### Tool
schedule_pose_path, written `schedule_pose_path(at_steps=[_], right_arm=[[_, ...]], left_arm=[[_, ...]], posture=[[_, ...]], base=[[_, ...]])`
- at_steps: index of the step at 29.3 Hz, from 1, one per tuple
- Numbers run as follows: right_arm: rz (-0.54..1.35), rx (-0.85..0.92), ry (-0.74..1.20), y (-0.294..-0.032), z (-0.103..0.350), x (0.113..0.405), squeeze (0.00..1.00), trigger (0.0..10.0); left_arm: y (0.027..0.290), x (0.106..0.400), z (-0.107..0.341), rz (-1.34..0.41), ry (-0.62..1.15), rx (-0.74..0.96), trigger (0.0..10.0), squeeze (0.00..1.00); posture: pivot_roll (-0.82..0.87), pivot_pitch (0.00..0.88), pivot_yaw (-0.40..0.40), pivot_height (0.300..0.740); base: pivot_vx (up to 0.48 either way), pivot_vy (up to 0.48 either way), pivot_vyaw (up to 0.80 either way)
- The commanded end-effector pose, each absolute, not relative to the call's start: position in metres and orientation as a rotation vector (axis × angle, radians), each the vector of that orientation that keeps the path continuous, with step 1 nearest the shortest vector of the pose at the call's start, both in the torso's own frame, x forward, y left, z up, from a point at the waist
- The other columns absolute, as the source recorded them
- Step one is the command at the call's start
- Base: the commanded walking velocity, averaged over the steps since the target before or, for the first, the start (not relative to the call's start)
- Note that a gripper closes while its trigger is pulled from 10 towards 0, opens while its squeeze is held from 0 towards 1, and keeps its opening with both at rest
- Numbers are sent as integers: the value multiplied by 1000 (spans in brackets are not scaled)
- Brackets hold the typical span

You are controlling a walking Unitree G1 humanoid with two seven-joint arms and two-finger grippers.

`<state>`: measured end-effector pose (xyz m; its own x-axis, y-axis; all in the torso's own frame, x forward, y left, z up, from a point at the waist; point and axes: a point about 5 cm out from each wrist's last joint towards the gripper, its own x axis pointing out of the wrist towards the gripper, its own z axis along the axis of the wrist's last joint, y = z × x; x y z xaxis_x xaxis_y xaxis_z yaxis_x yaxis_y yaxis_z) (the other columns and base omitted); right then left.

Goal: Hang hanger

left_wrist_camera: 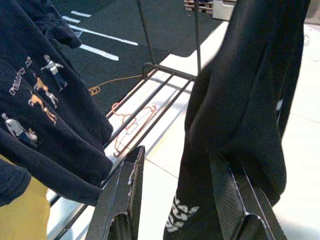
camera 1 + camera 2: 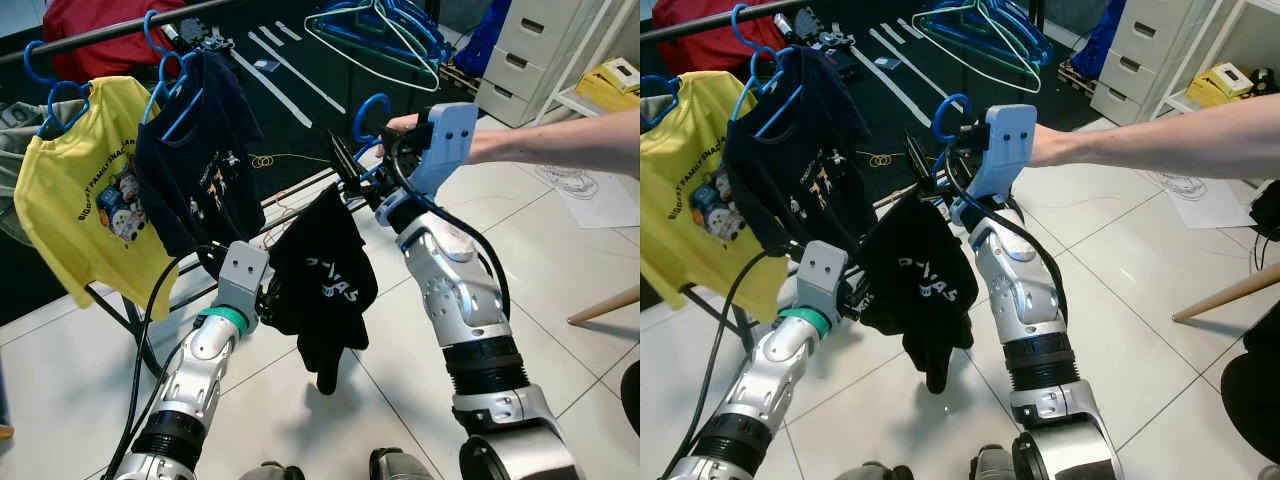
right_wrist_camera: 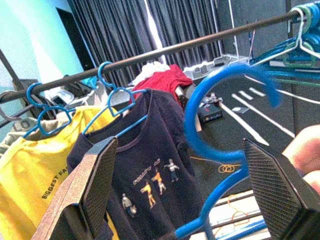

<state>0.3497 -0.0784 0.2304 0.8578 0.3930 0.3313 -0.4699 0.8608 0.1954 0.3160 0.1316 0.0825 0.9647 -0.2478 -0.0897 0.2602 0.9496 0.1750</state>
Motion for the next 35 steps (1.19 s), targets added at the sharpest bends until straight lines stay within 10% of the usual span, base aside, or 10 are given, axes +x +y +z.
schedule_pose_path(at_steps=[1,28,34,35], right_arm=[[448,294,-249,-75,228,353,0,10000],[409,-210,-444,-65,245,354,0,10000],[458,-165,-450,-60,246,352,0,7765],[467,-165,-460,-61,248,351,0,2745]], left_arm=[[133,313,77,-260,94,193,10000,0],[130,314,77,-270,93,193,10000,0],[130,314,77,-270,93,191,10000,0],[130,314,76,-269,95,190,10000,0]], posture=[[-148,33,131,740],[-153,29,135,740],[-152,30,131,740],[-151,31,130,740]], base=[[0,0,0],[0,0,0],[0,0,0],[0,0,0]])
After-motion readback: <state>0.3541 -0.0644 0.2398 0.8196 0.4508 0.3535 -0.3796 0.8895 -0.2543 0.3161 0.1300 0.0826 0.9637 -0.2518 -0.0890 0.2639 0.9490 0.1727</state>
